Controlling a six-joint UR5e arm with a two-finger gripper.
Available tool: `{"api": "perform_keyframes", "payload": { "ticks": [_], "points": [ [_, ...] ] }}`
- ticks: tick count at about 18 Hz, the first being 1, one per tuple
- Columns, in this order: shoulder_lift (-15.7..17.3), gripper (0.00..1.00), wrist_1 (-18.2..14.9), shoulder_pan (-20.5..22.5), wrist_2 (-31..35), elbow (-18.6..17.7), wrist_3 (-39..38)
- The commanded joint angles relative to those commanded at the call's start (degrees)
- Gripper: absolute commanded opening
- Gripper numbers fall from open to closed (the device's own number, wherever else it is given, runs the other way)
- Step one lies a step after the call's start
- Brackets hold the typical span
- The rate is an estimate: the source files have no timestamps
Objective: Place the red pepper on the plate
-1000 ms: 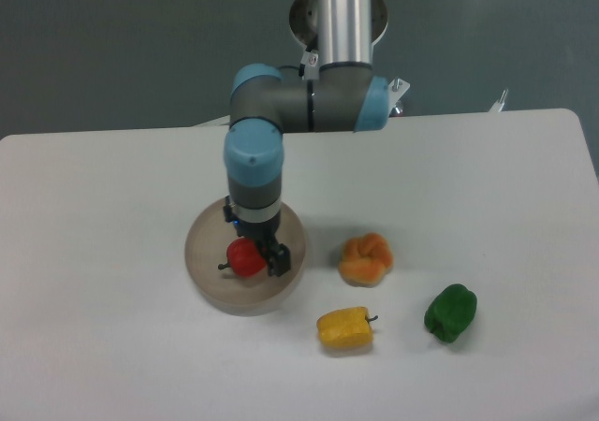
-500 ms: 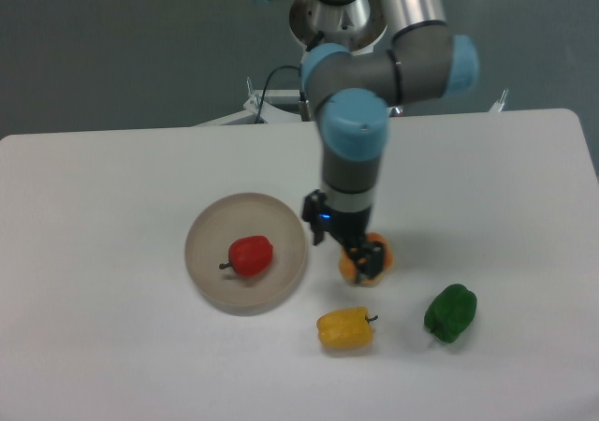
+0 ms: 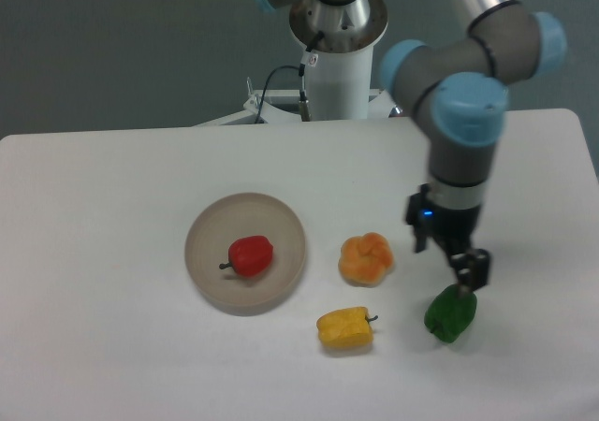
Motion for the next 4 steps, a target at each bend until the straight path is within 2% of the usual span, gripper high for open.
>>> {"api": "perform_keyframes", "payload": {
  "ticks": [4],
  "points": [
    [-0.1, 1.0, -0.1, 1.8, 0.0, 0.9, 3.1]
  ]
}}
